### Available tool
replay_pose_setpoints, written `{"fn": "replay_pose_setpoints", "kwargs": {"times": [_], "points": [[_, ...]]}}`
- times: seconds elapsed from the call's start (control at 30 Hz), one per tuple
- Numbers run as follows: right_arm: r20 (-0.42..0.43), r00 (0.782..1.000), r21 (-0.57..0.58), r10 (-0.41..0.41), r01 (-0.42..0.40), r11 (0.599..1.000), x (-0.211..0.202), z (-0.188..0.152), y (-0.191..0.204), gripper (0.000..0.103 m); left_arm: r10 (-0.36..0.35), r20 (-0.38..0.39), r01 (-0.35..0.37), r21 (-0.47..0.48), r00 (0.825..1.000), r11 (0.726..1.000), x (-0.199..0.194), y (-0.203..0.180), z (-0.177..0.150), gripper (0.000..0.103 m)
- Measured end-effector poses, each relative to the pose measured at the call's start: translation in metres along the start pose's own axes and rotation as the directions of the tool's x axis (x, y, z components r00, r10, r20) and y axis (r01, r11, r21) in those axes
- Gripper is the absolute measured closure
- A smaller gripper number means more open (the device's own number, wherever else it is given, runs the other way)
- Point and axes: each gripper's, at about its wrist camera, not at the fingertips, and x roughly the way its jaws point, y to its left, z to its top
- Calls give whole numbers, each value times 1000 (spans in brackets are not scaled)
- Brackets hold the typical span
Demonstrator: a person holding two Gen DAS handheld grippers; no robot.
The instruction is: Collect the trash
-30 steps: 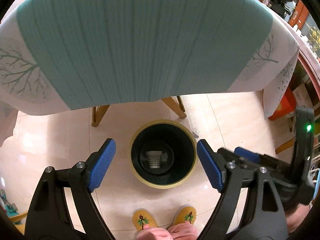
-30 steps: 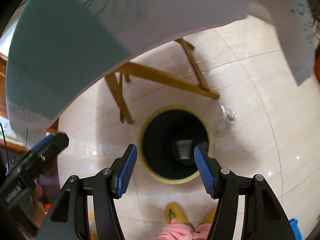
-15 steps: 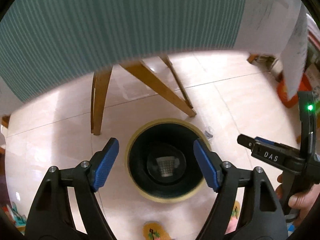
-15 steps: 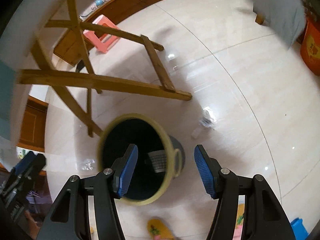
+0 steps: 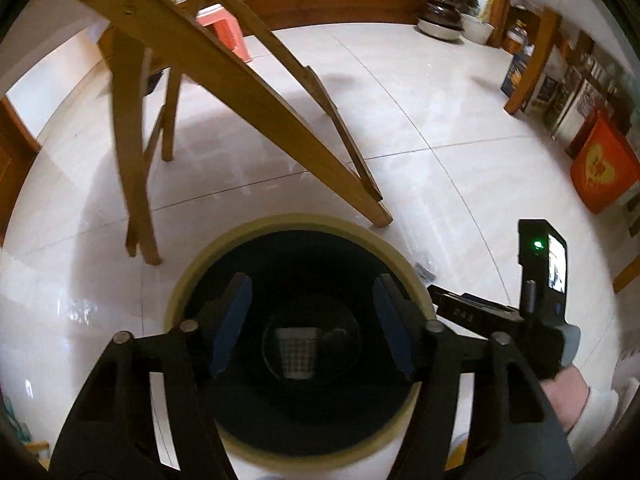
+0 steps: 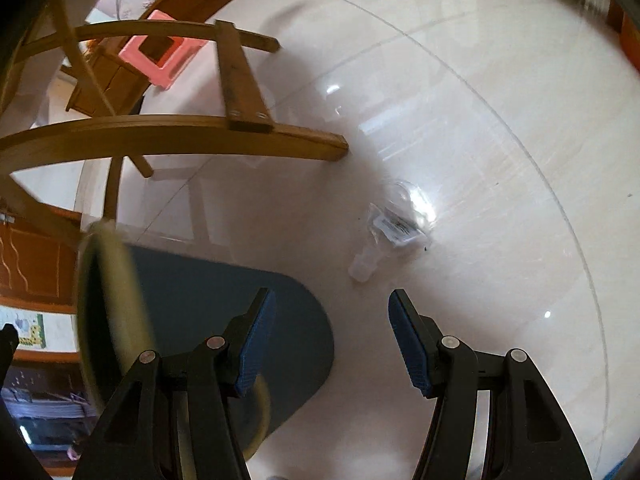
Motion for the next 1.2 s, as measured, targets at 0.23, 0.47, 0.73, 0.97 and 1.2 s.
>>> {"fn": "replay_pose_setpoints", "kwargs": {"times": [0.23, 0.47, 0.73, 0.97, 1.2], "points": [[-7, 999, 103, -40, 41, 994, 56, 33, -48, 43, -29, 48, 25, 88, 998, 996, 43, -14, 16, 46], [-25, 999, 126, -44, 47, 991, 108, 54, -69, 43, -64, 67, 54, 142, 996, 988, 60, -26, 31, 46], [-5, 1000, 128, -30, 30, 991, 156, 73, -62, 49, -86, 64, 72, 195, 994, 978, 67, -19, 24, 46], [-51, 997, 72, -60, 63, 995, 165, 69, -50, 85, -68, 43, 61, 157, 997, 986, 76, -1, 16, 46], [45, 996, -23, -76, 77, 997, 70, 57, -22, 86, -45, -4, 45, 81, 999, 996, 62, 21, 12, 46]]}}
